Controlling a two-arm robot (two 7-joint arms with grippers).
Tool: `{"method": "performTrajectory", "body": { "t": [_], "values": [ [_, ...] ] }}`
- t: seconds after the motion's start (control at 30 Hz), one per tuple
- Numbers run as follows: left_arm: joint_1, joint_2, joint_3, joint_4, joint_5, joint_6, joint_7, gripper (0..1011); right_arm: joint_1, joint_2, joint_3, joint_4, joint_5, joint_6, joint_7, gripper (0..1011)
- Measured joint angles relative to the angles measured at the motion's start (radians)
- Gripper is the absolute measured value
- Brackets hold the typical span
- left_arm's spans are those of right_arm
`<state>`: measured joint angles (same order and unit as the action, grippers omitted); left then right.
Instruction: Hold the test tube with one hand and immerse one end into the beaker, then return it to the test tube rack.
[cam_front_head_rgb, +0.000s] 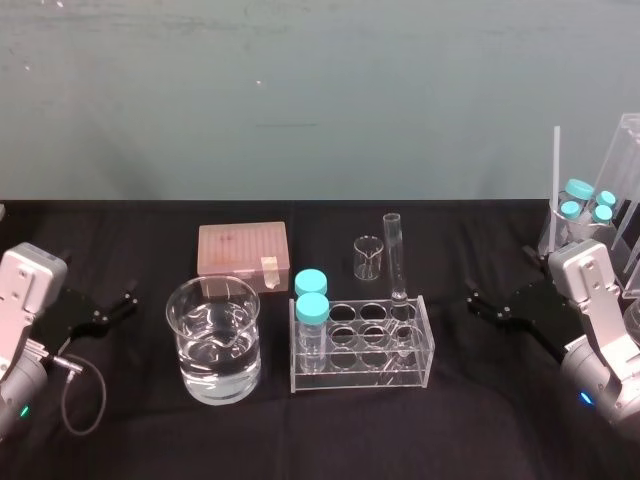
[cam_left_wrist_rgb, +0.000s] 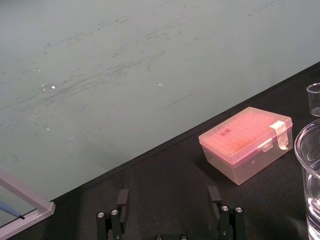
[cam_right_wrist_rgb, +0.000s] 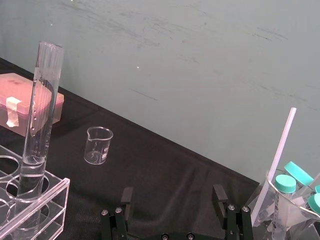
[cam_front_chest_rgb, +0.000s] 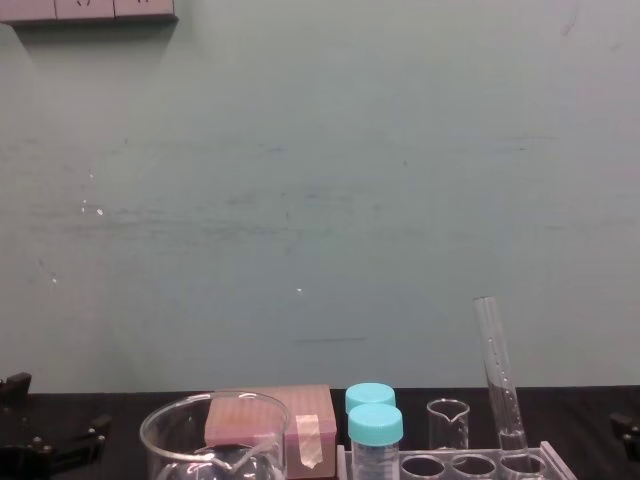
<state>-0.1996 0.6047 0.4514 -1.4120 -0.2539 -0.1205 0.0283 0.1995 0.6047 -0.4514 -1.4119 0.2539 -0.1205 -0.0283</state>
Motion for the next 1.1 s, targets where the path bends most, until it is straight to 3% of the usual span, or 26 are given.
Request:
{"method": "performTrajectory", "body": {
  "t": [0.87,1.1],
  "values": [
    [0.000,0.000,0.000,0.000,0.000,0.000,0.000,1000,0.000,0.000,0.001,0.000,0.000,0.001,0.001,1003],
    [0.000,0.000,0.000,0.000,0.000,0.000,0.000,1000,0.003,-0.004,0.029,-0.022,0.025,0.013,0.055,1003]
  ]
}}
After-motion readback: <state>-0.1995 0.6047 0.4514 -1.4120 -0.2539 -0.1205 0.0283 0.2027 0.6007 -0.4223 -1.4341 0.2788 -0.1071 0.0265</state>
